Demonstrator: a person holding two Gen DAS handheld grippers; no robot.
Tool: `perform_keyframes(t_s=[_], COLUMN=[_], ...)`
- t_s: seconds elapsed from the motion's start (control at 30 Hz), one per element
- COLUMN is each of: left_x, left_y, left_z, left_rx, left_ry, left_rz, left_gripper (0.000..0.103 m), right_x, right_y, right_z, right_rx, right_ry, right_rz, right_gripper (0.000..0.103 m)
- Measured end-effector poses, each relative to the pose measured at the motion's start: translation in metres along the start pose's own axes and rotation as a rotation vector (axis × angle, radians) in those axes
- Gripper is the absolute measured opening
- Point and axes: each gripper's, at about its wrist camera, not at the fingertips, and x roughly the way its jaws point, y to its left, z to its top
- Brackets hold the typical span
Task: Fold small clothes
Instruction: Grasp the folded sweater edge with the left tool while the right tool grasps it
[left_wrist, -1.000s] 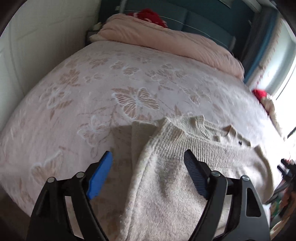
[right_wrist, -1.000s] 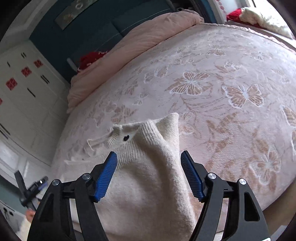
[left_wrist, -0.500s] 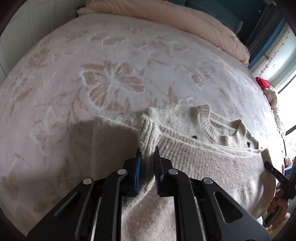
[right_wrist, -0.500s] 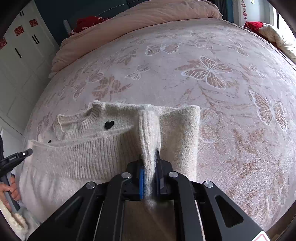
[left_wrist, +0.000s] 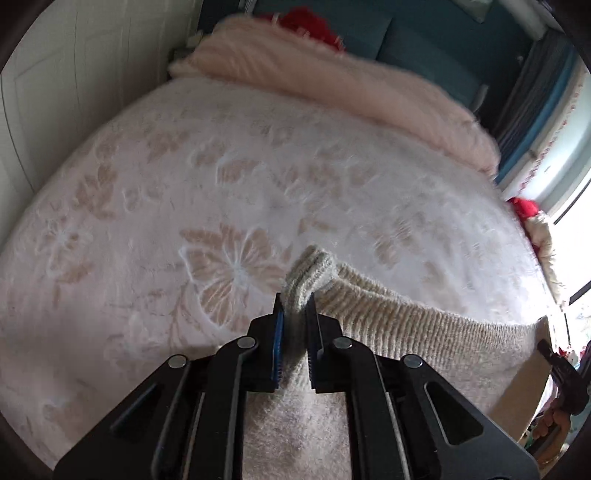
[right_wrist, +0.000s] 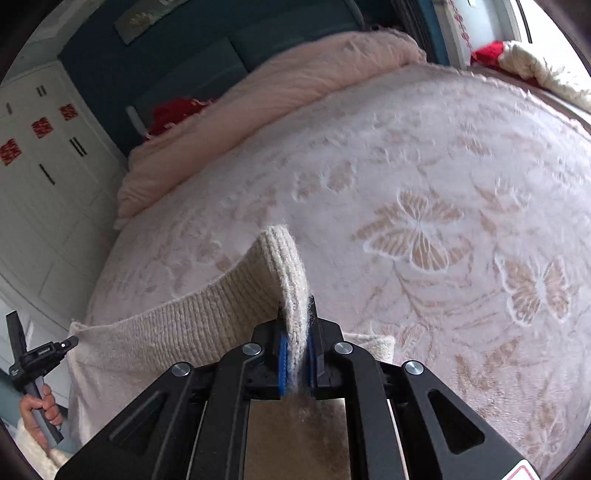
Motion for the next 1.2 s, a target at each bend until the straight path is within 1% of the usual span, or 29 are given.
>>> perform_keyframes(t_s=[0.03, 0.07, 0.1, 0.13, 0.17, 0.23, 0.33, 0.37, 0.4, 0.43, 0.47, 0.5, 0.53, 0.57, 0.6, 0.63, 0.67, 0.7, 0.73, 0.8, 0.87, 0.9, 0.93, 0.97, 1.0, 1.07, 1.13, 1.17, 1.2], left_x=[0.019, 0.042, 0.058, 0.072, 0.077, 0.079, 0.079, 0.076, 0.070, 0.063, 0.052, 0.042, 0.027, 0.018, 0.005, -0.004, -0.014, -0.018, -0.017, -0.002, 0.019, 0.029, 0.037, 0.040, 0.039, 0.033, 0.028, 0.026, 0.027], left_y=[0.002, 0.004, 0.006, 0.009, 0.014, 0.021, 0.025, 0.023, 0.022, 0.019, 0.017, 0.015, 0.011, 0.006, -0.003, -0.010, -0.022, -0.034, -0.045, -0.070, -0.087, -0.092, -0.093, -0.089, -0.085, -0.066, -0.046, -0.029, -0.017], left_z=[-0.004, -0.012, -0.020, -0.029, -0.035, -0.040, -0.036, -0.033, -0.030, -0.029, -0.027, -0.026, -0.026, -0.027, -0.030, -0.033, -0.038, -0.045, -0.052, -0.072, -0.092, -0.101, -0.109, -0.113, -0.116, -0.113, -0.110, -0.109, -0.108], left_rx=[-0.001, 0.013, 0.029, 0.046, 0.036, 0.003, -0.021, -0.020, -0.026, -0.031, -0.032, -0.027, -0.018, -0.008, 0.018, 0.035, 0.050, 0.054, 0.056, 0.073, 0.097, 0.119, 0.147, 0.176, 0.193, 0.228, 0.240, 0.236, 0.223], left_ry=[0.027, 0.068, 0.090, 0.105, 0.112, 0.105, 0.108, 0.107, 0.102, 0.089, 0.067, 0.043, 0.010, -0.009, -0.039, -0.059, -0.083, -0.086, -0.070, -0.013, 0.051, 0.076, 0.089, 0.080, 0.067, 0.042, 0.037, 0.036, 0.042], left_rz=[0.028, 0.067, 0.110, 0.145, 0.150, 0.135, 0.108, 0.091, 0.063, 0.049, 0.034, 0.036, 0.052, 0.058, 0.052, 0.049, 0.036, 0.000, -0.038, -0.083, -0.076, -0.063, -0.026, -0.003, -0.003, 0.019, 0.040, 0.058, 0.045], left_gripper=[0.009, 0.009, 0.009, 0.009, 0.009, 0.010, 0.012, 0.015, 0.015, 0.019, 0.026, 0.030, 0.036, 0.036, 0.036, 0.037, 0.041, 0.045, 0.053, 0.054, 0.054, 0.054, 0.053, 0.053, 0.054, 0.054, 0.054, 0.054, 0.054], right_x=[0.026, 0.040, 0.054, 0.059, 0.058, 0.056, 0.055, 0.052, 0.043, 0.033, 0.022, 0.008, -0.003, -0.011, -0.017, -0.017, -0.013, -0.003, 0.006, 0.027, 0.044, 0.054, 0.060, 0.063, 0.064, 0.056, 0.040, 0.032, 0.024], right_y=[-0.008, -0.013, -0.020, -0.026, -0.032, -0.041, -0.034, -0.029, -0.020, -0.015, -0.007, 0.002, 0.009, 0.018, 0.028, 0.037, 0.051, 0.073, 0.092, 0.134, 0.166, 0.178, 0.181, 0.177, 0.162, 0.118, 0.058, 0.033, 0.007], right_z=[-0.008, -0.015, -0.022, -0.026, -0.027, -0.026, -0.022, -0.020, -0.017, -0.016, -0.015, -0.015, -0.016, -0.018, -0.022, -0.027, -0.034, -0.046, -0.060, -0.092, -0.119, -0.129, -0.132, -0.131, -0.124, -0.106, -0.087, -0.080, -0.074], right_rx=[0.006, 0.004, 0.004, 0.019, 0.050, 0.103, 0.079, 0.064, 0.041, 0.019, -0.010, -0.043, -0.062, -0.080, -0.089, -0.091, -0.099, -0.125, -0.157, -0.223, -0.288, -0.335, -0.364, -0.390, -0.388, -0.306, -0.197, -0.158, -0.099], right_ry=[0.059, 0.095, 0.125, 0.122, 0.109, 0.103, 0.131, 0.132, 0.112, 0.088, 0.061, 0.015, -0.016, -0.040, -0.047, -0.033, -0.007, 0.040, 0.078, 0.153, 0.210, 0.231, 0.230, 0.218, 0.201, 0.176, 0.144, 0.126, 0.121], right_rz=[-0.039, -0.070, -0.103, -0.100, -0.082, -0.047, -0.034, -0.025, -0.029, -0.036, -0.047, -0.066, -0.077, -0.069, -0.029, 0.019, 0.068, 0.123, 0.155, 0.212, 0.250, 0.245, 0.219, 0.176, 0.139, 0.089, 0.033, -0.026, -0.023], right_gripper=[0.007, 0.007, 0.007, 0.007, 0.006, 0.006, 0.009, 0.013, 0.017, 0.019, 0.022, 0.031, 0.034, 0.034, 0.032, 0.029, 0.024, 0.016, 0.012, 0.010, 0.010, 0.008, 0.008, 0.003, 0.002, 0.000, 0.000, 0.000, 0.000])
